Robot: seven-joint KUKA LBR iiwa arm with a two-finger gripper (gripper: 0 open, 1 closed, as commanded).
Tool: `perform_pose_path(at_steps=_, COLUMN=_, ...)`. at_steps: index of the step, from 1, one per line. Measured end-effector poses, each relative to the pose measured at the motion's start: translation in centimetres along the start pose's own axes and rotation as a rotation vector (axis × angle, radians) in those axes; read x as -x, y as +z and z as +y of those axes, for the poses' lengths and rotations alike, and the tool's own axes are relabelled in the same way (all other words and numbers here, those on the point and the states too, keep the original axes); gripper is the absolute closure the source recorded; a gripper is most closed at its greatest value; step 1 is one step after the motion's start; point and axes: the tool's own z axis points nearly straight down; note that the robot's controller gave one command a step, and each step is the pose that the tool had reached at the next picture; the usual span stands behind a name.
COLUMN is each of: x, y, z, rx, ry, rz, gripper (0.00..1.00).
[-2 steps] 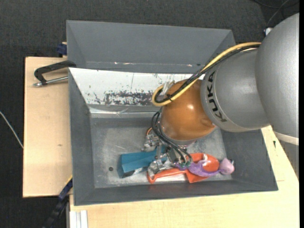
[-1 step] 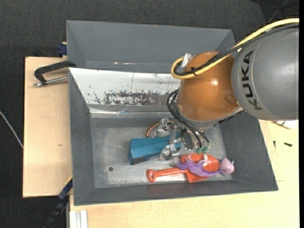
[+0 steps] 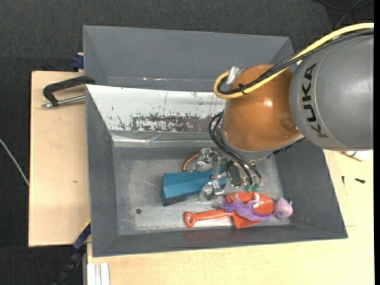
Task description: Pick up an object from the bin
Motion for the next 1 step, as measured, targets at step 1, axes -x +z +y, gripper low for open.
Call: perform_pose_path(at_steps=1, x=-0.18, y=-5.17, z=-0.19, rx=0.0, ry=-0.035, rz=0.005, gripper=1.0)
